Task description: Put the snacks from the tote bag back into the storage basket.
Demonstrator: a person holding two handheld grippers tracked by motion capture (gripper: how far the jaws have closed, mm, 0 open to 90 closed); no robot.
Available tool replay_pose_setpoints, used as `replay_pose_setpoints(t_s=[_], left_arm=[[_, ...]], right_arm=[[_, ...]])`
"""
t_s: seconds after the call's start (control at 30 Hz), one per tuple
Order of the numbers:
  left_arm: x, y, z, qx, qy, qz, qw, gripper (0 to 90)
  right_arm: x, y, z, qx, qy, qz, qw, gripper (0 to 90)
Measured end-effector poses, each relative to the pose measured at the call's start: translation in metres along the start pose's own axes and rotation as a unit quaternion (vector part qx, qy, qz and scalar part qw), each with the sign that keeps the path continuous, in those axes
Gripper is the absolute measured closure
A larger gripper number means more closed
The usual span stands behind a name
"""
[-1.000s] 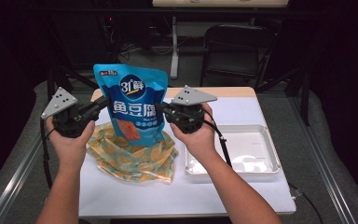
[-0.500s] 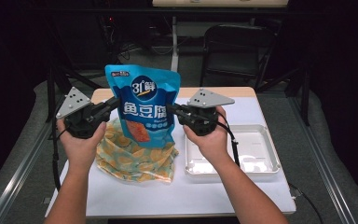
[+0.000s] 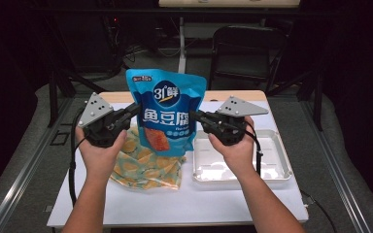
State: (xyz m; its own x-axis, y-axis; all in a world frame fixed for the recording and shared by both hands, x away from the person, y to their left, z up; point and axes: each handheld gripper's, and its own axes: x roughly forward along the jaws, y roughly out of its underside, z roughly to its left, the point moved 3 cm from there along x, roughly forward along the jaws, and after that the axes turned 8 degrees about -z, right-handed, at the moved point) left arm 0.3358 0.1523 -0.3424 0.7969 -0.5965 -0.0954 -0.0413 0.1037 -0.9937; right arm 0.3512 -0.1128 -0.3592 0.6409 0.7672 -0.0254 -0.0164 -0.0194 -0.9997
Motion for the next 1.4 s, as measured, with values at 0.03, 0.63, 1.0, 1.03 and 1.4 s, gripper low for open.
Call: replay_pose_setpoints(t_s=[0.03, 0.63, 1.0, 1.03, 1.4], left_arm=[[0.001, 0.0, -0.002, 0.0, 0.002, 0.002, 1.0, 89.5], [0.022, 0.002, -0.03, -0.001, 0.027, 0.009, 0.9996, 89.5], [0.034, 0.004, -0.043, -0.012, 0.041, 0.008, 0.999, 89.7], [0.035, 0.005, -0.044, -0.011, 0.042, 0.009, 0.999, 89.7], [0.047, 0.007, -0.051, -0.012, 0.052, 0.013, 0.9985, 90.0]], right_arm=[[-0.001, 0.0, -0.001, 0.001, 0.0, -0.002, 1.0, 90.0], [-0.033, 0.008, -0.018, 0.004, 0.021, -0.01, 0.9997, 89.7], [-0.046, 0.012, -0.031, 0.014, 0.034, -0.017, 0.9992, 89.3], [-0.046, 0.012, -0.032, 0.015, 0.036, -0.018, 0.9991, 89.3], [-0.054, 0.015, -0.04, 0.017, 0.05, -0.018, 0.9985, 89.4]])
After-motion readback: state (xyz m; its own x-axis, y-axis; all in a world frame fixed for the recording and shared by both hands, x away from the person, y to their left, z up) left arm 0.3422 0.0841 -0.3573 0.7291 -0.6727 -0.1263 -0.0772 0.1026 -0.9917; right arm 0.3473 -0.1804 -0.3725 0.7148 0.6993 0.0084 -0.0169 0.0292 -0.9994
